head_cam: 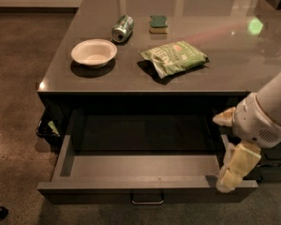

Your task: Close top drawer

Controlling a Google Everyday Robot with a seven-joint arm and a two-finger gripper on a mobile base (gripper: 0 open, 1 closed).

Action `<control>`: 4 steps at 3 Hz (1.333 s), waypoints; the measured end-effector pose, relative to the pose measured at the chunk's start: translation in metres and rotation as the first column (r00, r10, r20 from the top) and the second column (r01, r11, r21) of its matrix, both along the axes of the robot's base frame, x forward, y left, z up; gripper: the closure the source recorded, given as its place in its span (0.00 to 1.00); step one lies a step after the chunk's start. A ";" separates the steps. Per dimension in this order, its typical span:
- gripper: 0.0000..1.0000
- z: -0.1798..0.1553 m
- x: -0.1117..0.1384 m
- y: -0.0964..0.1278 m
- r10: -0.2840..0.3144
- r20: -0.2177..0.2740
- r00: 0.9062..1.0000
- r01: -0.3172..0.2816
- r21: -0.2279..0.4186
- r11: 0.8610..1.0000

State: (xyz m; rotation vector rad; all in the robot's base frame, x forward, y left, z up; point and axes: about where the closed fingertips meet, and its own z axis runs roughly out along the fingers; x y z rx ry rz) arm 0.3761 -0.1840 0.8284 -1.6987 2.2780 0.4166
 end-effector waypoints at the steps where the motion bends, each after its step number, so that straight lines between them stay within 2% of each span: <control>1: 0.00 -0.025 -0.025 0.005 0.004 -0.037 0.999 0.000 0.095 0.996; 2: 0.00 -0.025 -0.025 0.005 0.004 -0.037 0.999 0.000 0.095 0.996; 4: 0.00 -0.056 -0.058 0.014 -0.016 -0.086 0.996 0.030 0.170 0.985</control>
Offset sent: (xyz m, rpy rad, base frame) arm -0.0252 -0.0031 -0.0065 0.1060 -0.0036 -0.0016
